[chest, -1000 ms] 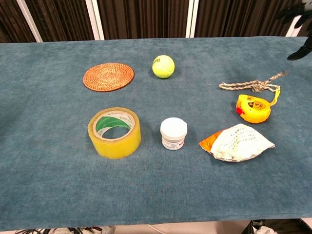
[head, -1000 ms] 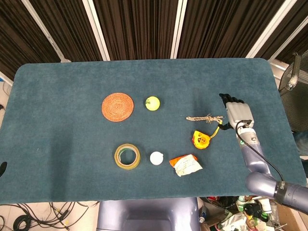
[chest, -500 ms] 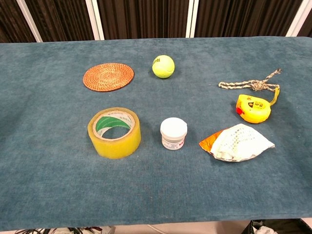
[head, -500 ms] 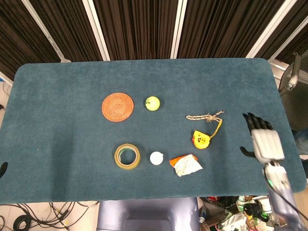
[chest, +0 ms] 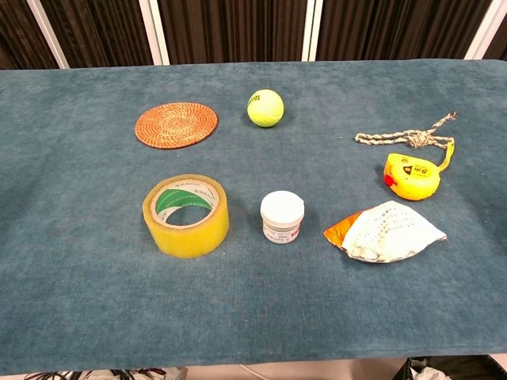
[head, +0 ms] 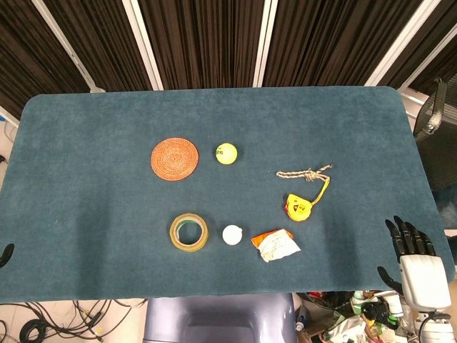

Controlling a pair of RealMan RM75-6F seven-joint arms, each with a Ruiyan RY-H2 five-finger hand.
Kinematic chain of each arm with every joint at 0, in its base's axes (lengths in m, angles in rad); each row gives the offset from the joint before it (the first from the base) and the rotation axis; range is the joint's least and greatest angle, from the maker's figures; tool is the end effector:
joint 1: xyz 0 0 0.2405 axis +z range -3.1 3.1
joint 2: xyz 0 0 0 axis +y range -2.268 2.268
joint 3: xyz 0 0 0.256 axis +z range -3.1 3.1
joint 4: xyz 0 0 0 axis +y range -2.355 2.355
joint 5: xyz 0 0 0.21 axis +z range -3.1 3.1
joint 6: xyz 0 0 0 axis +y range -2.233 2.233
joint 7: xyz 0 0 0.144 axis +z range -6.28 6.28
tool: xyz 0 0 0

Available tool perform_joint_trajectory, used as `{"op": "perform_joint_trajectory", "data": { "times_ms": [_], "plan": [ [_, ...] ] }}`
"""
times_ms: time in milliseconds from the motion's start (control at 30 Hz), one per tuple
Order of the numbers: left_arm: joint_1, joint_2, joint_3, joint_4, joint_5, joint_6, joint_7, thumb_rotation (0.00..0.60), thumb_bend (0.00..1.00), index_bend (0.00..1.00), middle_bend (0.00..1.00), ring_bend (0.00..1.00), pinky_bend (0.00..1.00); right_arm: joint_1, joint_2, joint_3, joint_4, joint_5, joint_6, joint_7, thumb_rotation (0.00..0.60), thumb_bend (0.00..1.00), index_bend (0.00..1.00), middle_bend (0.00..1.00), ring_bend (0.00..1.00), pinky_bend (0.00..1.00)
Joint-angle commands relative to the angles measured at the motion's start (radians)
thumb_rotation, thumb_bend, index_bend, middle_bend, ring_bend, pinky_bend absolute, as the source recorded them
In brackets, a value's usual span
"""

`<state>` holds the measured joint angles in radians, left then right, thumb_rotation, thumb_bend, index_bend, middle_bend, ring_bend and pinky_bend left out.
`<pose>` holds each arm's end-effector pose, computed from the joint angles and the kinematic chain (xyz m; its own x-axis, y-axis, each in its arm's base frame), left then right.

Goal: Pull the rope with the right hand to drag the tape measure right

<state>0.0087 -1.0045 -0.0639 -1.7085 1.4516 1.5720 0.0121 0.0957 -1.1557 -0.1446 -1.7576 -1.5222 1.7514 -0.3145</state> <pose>-0.3150 0.1534 0.2022 0.4261 -0.0594 0.9027 0.9009 0.1186 -0.4174 -0.2779 -0.1410 0.1490 0.5220 0.0632 0.8506 -0.8523 0.0015 0.5230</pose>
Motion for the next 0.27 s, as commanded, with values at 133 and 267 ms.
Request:
{"op": "perform_joint_trajectory", "data": {
  "times_ms": [133,267],
  "plan": [
    [-0.006,-0.006,-0.004,0.006,-0.011,-0.01,0.012,0.6,0.31,0.08,0.0,0.0,0.0,-0.019,-0.003,0.036,0.009,0.014,-0.026,0.018,0.6,0.11,0.0,0.03,0.08,0.16],
    [-0.01,-0.011,-0.003,0.011,-0.007,-0.014,0.017,0.6,0.31,0.08,0.0,0.0,0.0,-0.027,0.003,0.054,0.011,0.007,-0.036,0.025,0.6,0.11,0.0,0.03,0.08,0.16]
  ]
}}
